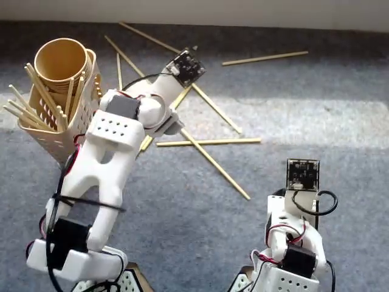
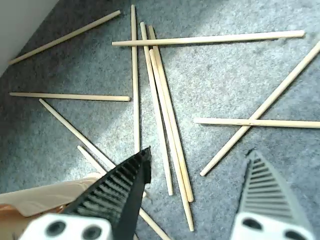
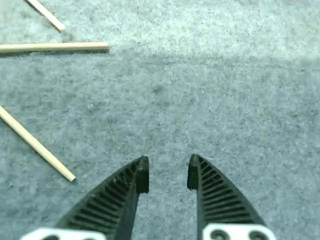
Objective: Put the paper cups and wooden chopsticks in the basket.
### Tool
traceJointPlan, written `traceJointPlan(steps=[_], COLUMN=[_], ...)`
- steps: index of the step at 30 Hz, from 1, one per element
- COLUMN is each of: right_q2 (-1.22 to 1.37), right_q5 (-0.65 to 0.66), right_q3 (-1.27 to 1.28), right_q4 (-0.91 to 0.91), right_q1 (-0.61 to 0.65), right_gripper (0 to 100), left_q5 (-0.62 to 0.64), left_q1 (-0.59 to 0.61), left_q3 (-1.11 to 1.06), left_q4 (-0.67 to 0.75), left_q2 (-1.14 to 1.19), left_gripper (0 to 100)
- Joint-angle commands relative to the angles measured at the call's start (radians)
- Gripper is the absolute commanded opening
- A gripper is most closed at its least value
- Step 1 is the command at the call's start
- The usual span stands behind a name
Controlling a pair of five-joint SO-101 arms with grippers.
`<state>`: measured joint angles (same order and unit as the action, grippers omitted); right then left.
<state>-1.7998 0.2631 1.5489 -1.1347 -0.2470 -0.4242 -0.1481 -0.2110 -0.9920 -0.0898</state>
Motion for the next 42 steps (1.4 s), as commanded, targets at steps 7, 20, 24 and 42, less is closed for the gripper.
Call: traceJointPlan(steps=[7,20,24,42], right_q2=[0.004,0.005,0.005,0.005], right_q5=[0.014,0.017,0.017,0.017], right_q3=[0.013,0.044,0.044,0.044], right_q4=[0.027,0.031,0.031,0.033], right_q1=[0.074,0.077,0.077,0.077], right_gripper=[14.5,14.5,14.5,14.5], left_q5=[0.144,0.14,0.141,0.204], left_q1=[0.088,0.232,0.216,0.091], left_q3=[0.214,0.642,0.763,1.185], left_q4=[0.023,-0.014,-0.078,-0.615], left_q2=[0.366,0.736,0.843,0.952], left_gripper=[36,36,36,36])
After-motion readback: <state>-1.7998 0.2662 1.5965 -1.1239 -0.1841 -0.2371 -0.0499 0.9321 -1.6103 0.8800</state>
